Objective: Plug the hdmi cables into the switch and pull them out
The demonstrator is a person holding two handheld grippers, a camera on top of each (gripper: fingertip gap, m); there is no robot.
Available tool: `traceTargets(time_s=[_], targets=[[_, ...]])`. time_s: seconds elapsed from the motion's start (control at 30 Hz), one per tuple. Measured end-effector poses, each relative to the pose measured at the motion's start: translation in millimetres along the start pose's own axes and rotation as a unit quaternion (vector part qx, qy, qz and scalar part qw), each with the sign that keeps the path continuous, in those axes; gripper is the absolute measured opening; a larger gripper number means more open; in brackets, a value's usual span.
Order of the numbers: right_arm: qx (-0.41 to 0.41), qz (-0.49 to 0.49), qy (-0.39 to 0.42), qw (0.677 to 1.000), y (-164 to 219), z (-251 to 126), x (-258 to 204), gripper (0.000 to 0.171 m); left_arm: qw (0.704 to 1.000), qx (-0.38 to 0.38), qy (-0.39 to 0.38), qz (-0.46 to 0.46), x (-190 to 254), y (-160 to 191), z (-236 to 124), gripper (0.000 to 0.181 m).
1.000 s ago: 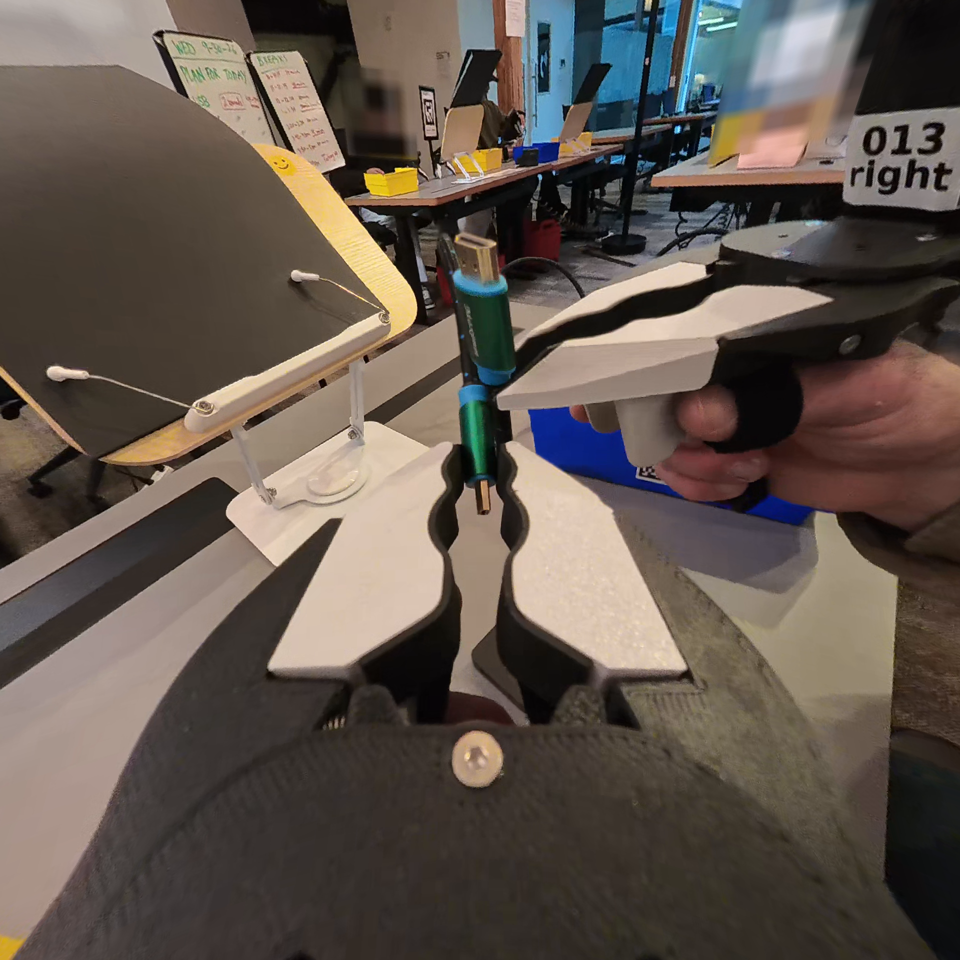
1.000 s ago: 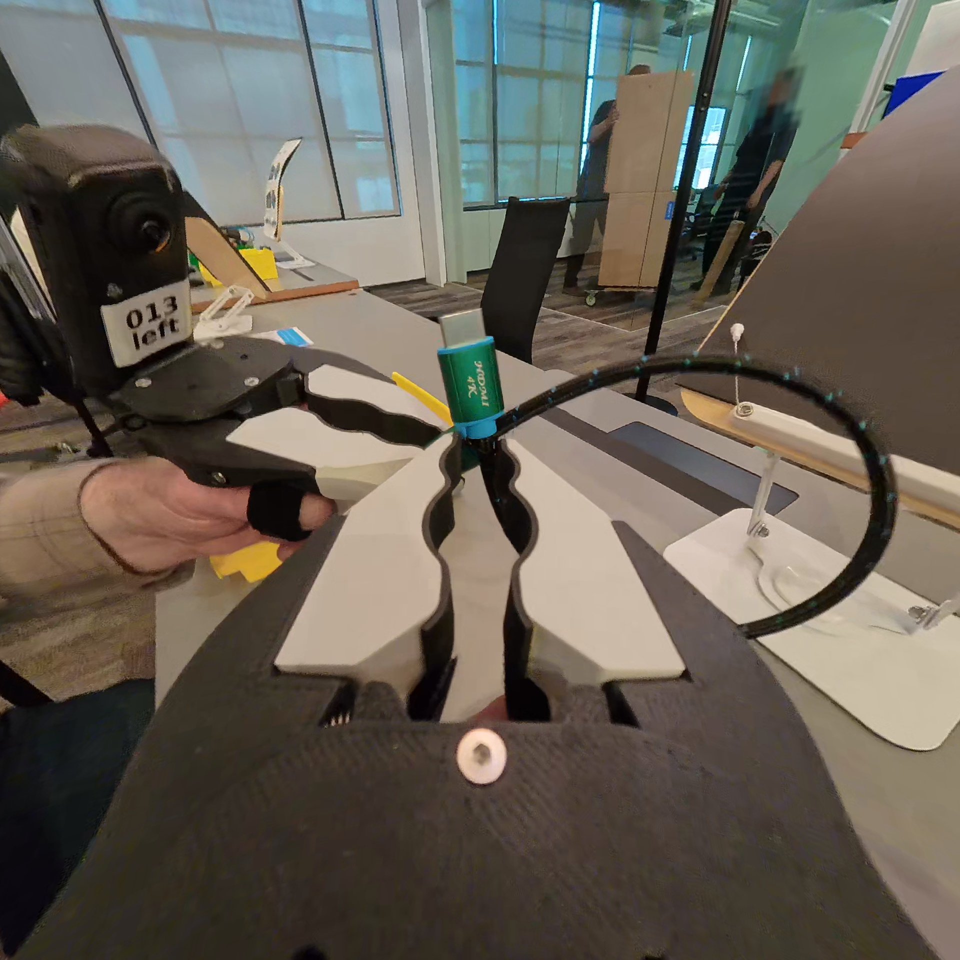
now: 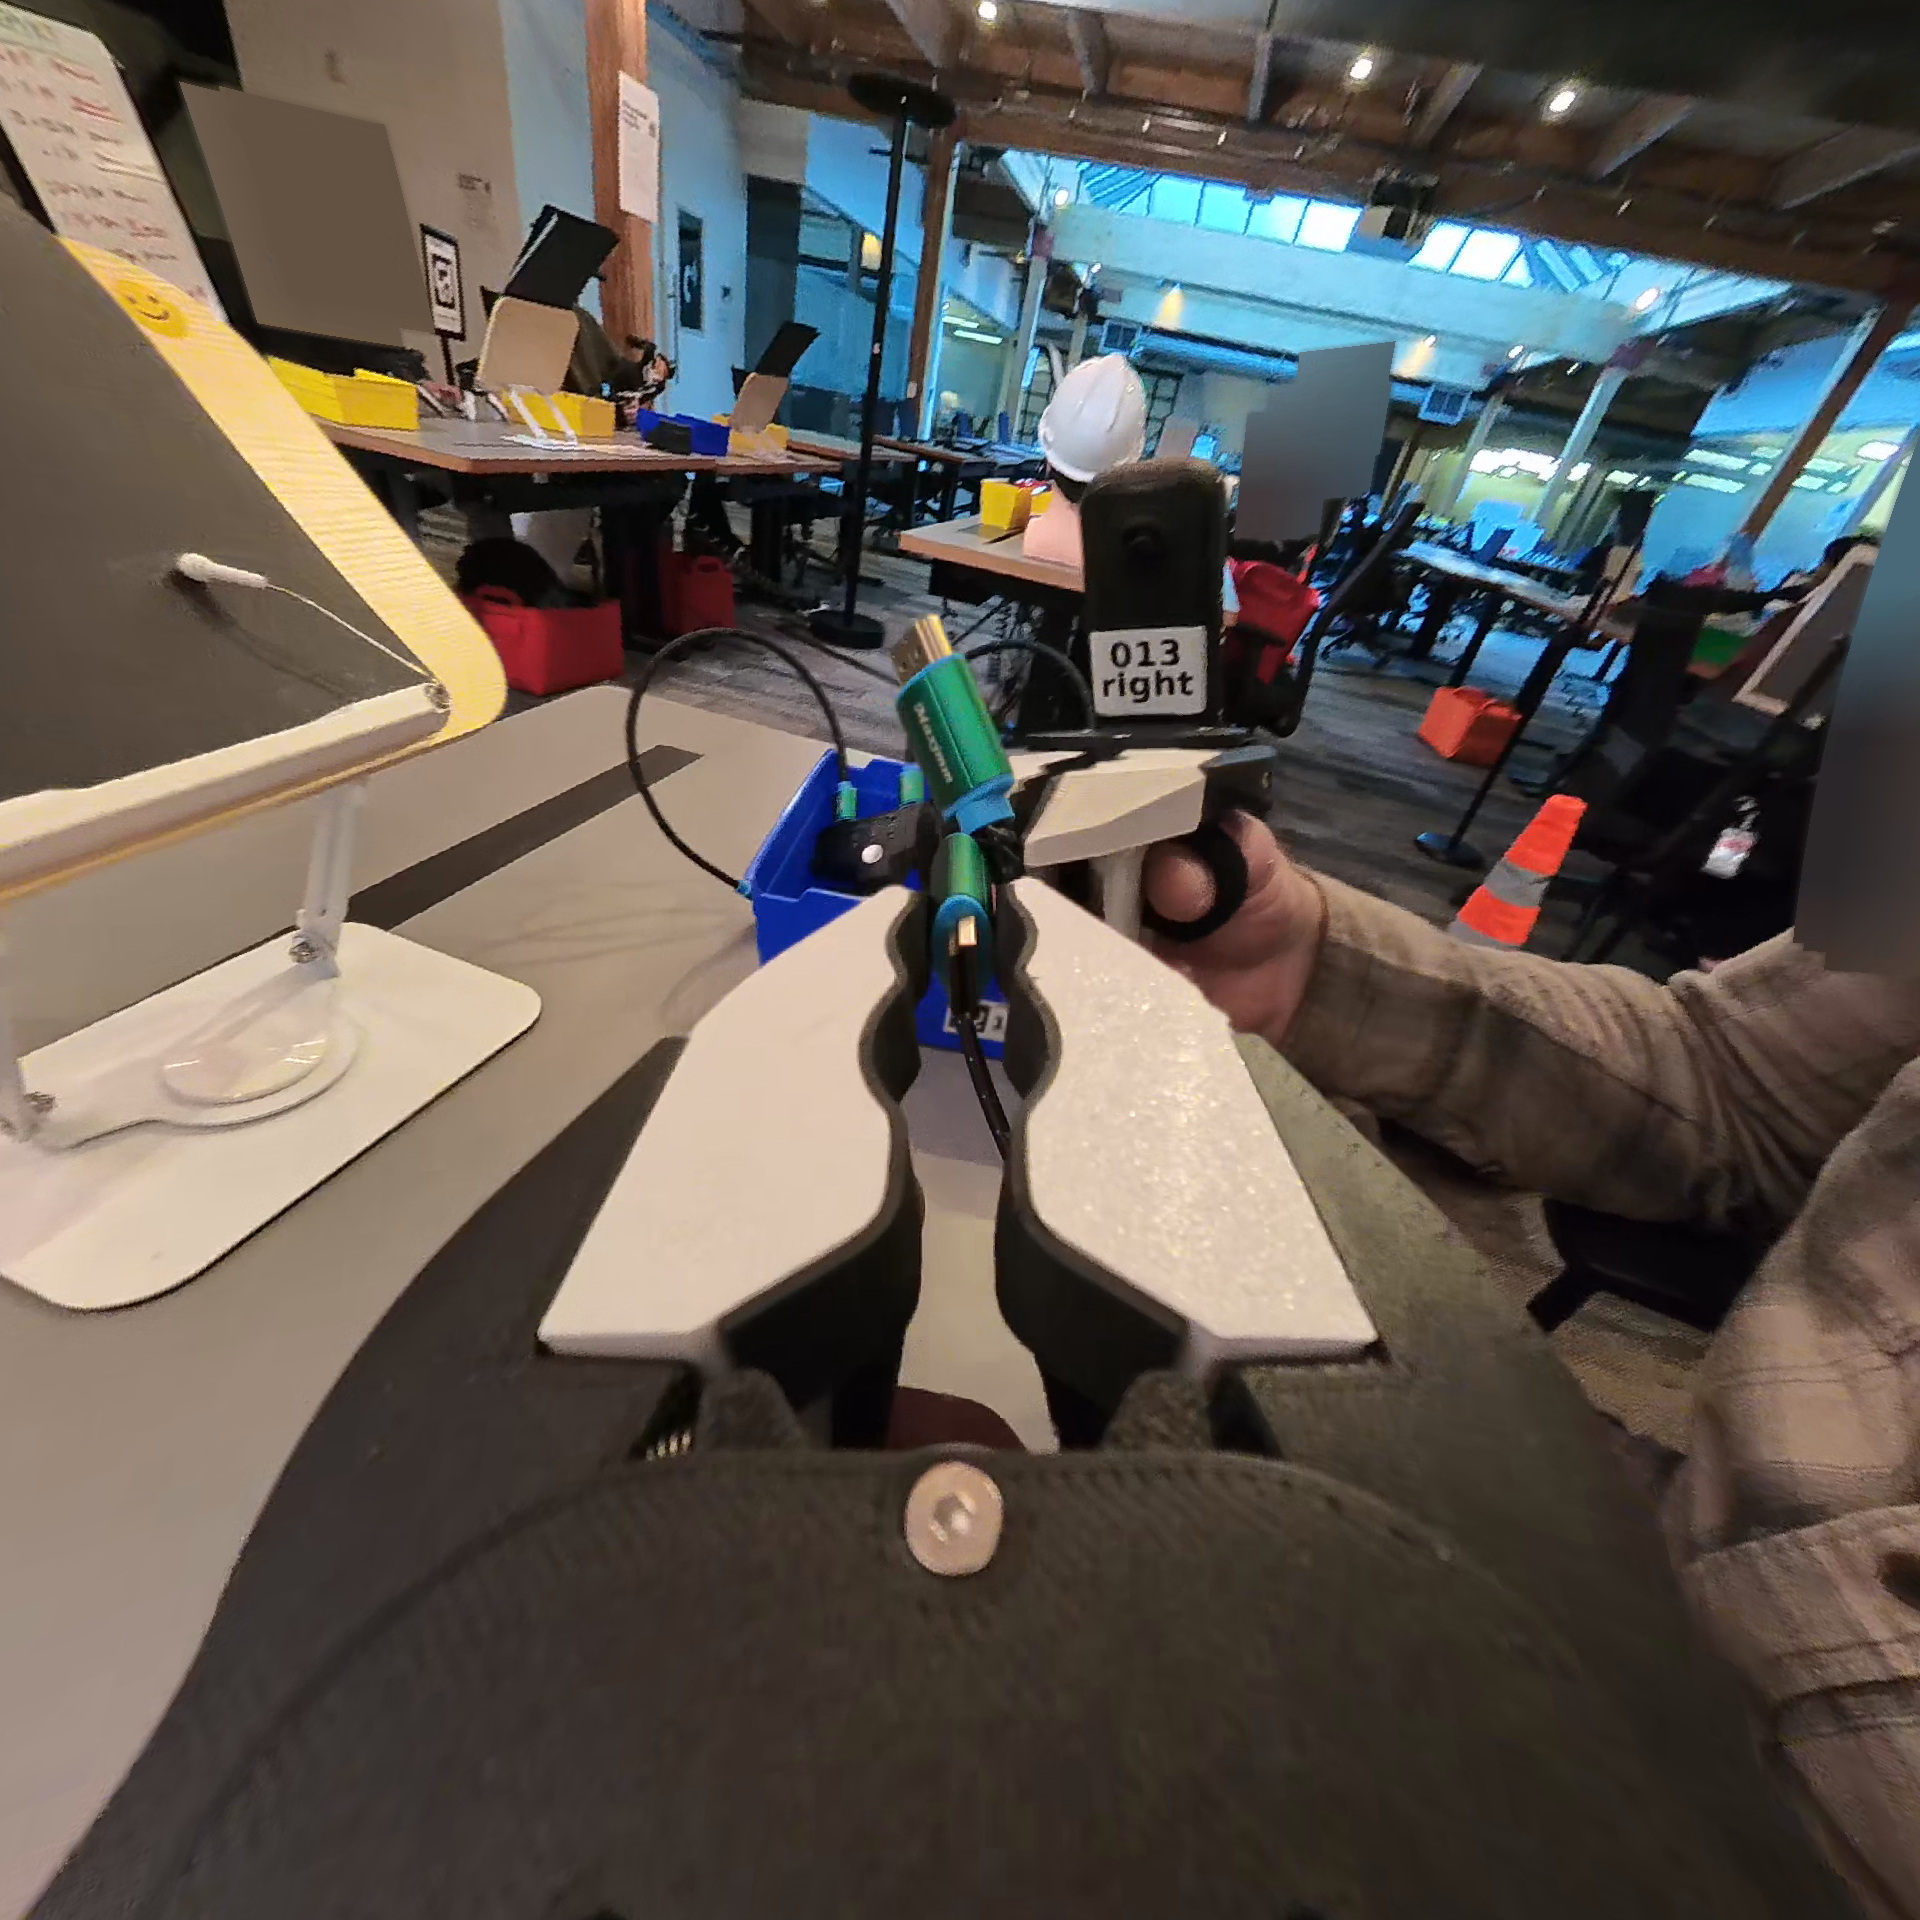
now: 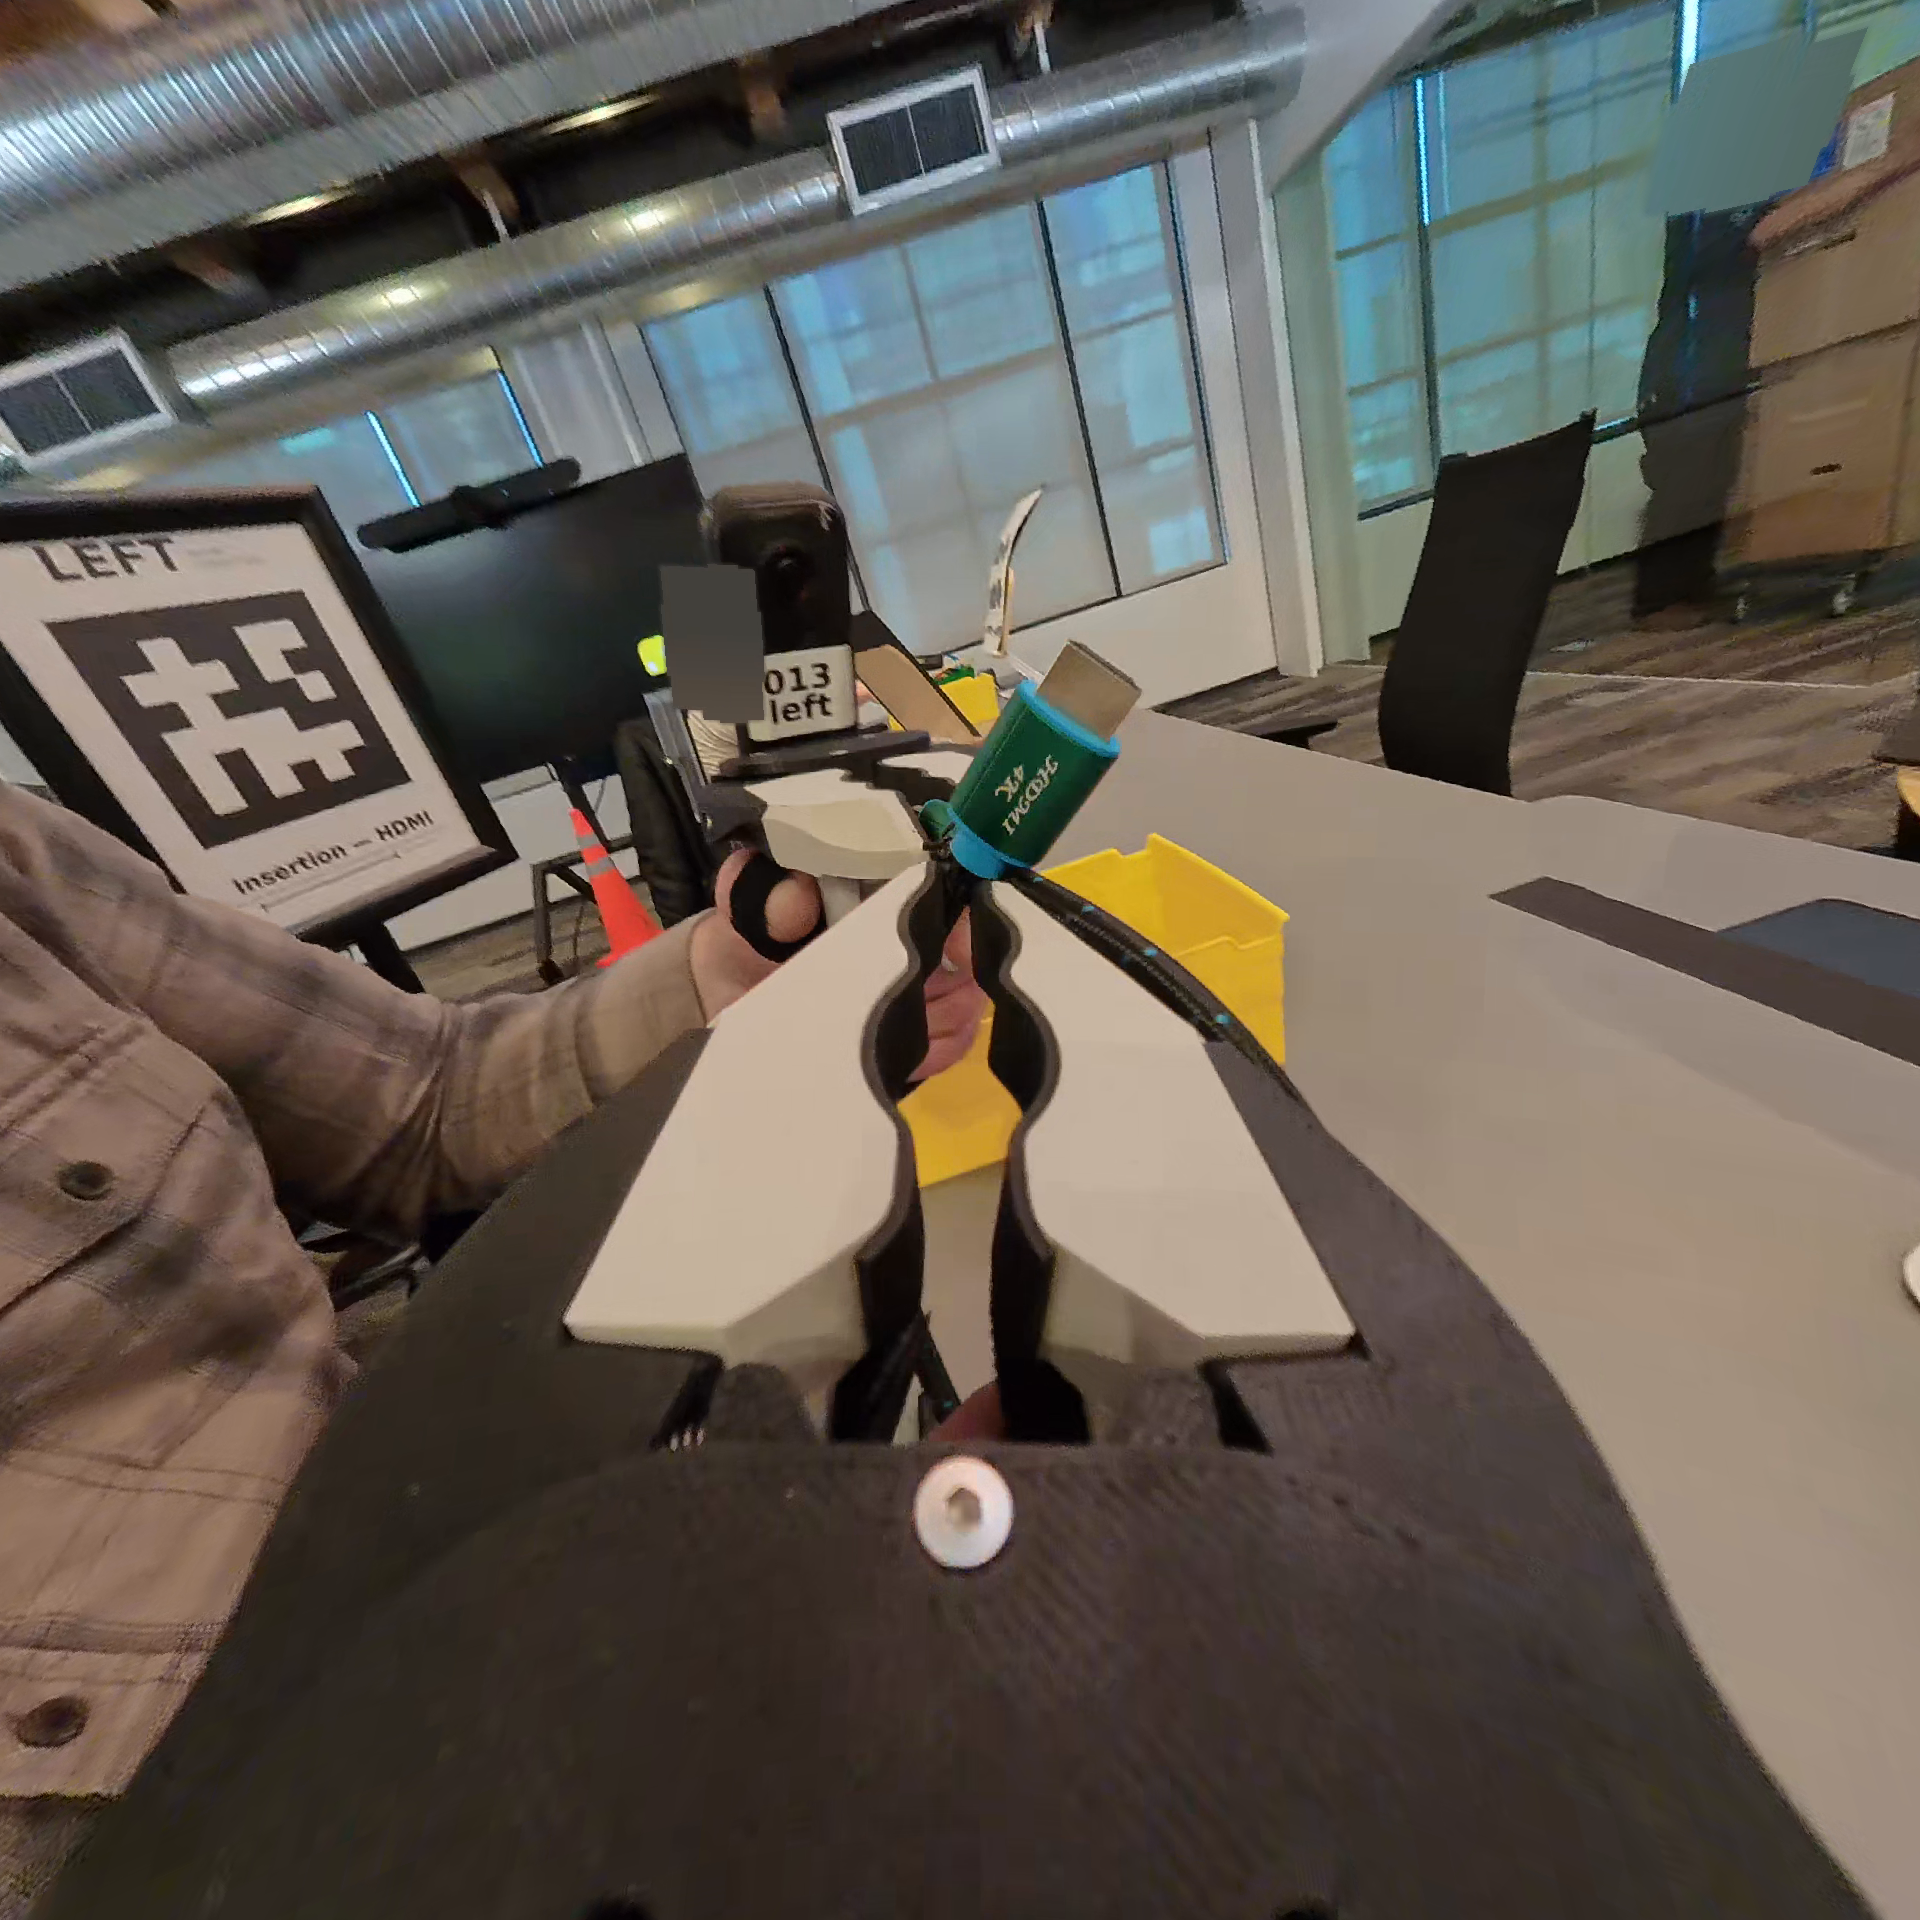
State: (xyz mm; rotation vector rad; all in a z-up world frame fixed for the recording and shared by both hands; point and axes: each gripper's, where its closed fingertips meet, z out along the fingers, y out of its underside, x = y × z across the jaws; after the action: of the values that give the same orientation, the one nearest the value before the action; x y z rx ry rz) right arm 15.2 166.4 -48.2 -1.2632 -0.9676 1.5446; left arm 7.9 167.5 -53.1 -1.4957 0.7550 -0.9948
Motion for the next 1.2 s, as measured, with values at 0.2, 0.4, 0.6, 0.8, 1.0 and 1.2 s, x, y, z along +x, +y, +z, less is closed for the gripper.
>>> traceTargets(time_s=[0.2,0.4,0.6,0.8,1.0,1.2], targets=[[-0.014,-0.013,0.031,0.999,2.5,2.6,6.5,0.002,1.0,0.009,-0.009,-0.015,-6.8,2.1,-1.1,0.011],[-0.135,-0.254,0.128,0.949,7.6,-0.7,5.2,0.001,0.998,-0.024,-0.053,0.009,-12.5,2.4,-0.8,0.011],[-0.179,-0.442,0.198,0.856,-0.1,7.4,-0.9,0.005,0.995,-0.061,-0.073,0.03,-11.5,8.7,2.1,0.011],[-0.238,-0.519,0.234,0.787,13.5,5.6,14.7,0.003,0.993,-0.078,-0.082,0.038,-10.7,12.3,3.6,0.011],[-0.246,-0.562,0.248,0.749,14.3,4.5,17.3,0.0,0.994,-0.078,-0.078,0.016,-11.6,13.8,3.9,0.011],[-0.19,-0.473,0.219,0.832,10.0,5.2,12.6,0.0,0.995,-0.071,-0.067,0.004,-9.4,10.1,2.3,0.011]])
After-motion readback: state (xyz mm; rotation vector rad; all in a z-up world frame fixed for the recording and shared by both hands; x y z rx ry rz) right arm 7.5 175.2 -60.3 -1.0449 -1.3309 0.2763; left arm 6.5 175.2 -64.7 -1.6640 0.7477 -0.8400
